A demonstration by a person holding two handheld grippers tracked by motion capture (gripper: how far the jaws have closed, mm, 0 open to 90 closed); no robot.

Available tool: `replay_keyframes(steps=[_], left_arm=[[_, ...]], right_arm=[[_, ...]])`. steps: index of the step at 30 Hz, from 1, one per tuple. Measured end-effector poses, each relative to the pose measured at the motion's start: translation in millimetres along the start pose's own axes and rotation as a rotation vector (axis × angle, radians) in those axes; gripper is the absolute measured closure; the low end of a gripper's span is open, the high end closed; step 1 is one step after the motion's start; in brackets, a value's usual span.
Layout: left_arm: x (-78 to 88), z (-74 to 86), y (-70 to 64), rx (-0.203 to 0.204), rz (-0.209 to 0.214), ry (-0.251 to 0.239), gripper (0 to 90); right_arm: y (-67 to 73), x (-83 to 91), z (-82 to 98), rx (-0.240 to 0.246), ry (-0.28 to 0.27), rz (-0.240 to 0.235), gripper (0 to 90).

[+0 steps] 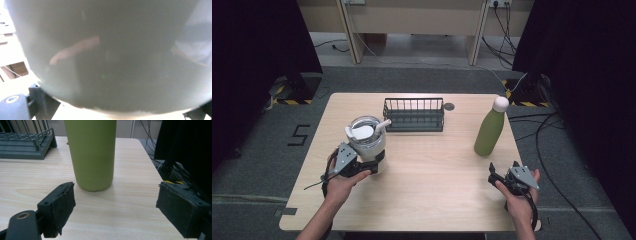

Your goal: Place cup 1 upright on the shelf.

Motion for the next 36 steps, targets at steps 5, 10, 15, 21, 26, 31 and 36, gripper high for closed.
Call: replay_keyframes(steps=[5,10,15,21,26,31,36], left_arm=[[-2.9,-3.8,0.1,-0.002,-0.001,-0.008,9.0],[-7.3,-8.1,-0.3,-0.002,0.002,-0.013,9.0],[-13.5,-12.5,-0.3,0.005,0.006,-0.018,9.0],[-20.0,-16.2,0.8,0.017,0.01,-0.024,9.0],[-23.5,-20.3,2.6,0.018,0.006,-0.031,9.1],[-26.9,-23.1,3.6,0.016,0.003,-0.034,9.0],[-30.0,-24.0,4.0,0.013,0.0,-0.032,9.0]], right_arm=[[-0.6,-0.1,0.9,-0.006,0.004,0.0,14.8],[-2.0,-0.3,1.2,-0.003,0.005,0.006,14.8],[-3.2,-0.3,1.4,-0.004,0.006,0.008,14.9],[-4.9,-0.3,1.3,-0.014,0.007,0.012,15.0],[-7.3,0.7,0.1,-0.014,0.002,0.017,15.0],[-9.8,1.1,0.0,-0.024,0.002,0.021,15.0],[-11.6,1.5,-0.2,-0.028,0.002,0.026,15.0]])
Point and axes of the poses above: each handheld gripper's, and its own axes: x roughly backward along the jaws, z roughly out of its underside, y roughly to its left, the point moved 10 cm from there along -x, roughly forward along the jaws, and after that the axes turned 6 degrees about -x, right-handed, at the moved point
